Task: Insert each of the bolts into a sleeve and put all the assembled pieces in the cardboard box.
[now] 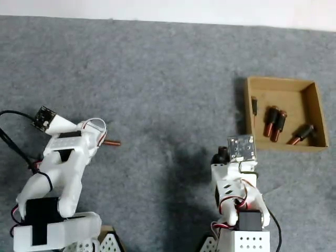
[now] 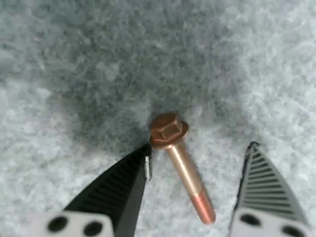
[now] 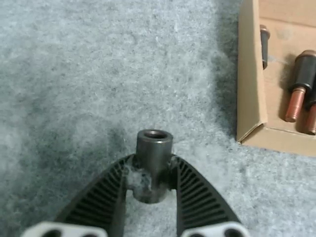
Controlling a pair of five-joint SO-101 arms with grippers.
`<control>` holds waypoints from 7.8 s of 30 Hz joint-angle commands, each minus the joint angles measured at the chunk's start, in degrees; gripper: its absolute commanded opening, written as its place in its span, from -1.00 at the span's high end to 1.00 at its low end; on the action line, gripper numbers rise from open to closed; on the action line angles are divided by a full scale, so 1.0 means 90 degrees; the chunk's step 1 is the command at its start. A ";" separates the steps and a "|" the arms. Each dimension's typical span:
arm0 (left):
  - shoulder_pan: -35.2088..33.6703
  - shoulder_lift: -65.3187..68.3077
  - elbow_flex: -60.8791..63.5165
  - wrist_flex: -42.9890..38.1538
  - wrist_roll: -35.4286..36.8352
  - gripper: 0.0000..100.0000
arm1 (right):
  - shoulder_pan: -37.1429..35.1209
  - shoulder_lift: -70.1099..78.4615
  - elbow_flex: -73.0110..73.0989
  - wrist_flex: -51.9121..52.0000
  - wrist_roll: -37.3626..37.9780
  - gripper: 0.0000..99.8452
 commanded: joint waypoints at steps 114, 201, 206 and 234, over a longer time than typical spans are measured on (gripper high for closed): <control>0.4772 -1.0896 0.3267 0.1114 -0.1836 0.99 | -0.4020 -0.0083 -0.1529 -0.0484 0.0508 0.99; 0.1363 -1.0886 0.4781 0.0889 -0.1153 0.95 | 0.3306 1.3836 -1.2244 0.0220 0.0088 0.60; 0.1372 -1.0877 0.4781 0.0889 -0.1153 0.95 | 0.2877 1.1990 -1.0818 0.0230 -0.0176 0.60; 0.1490 -1.0877 0.4781 0.2803 -0.4689 0.95 | -0.0357 0.0347 -0.0444 0.0484 -0.0205 0.60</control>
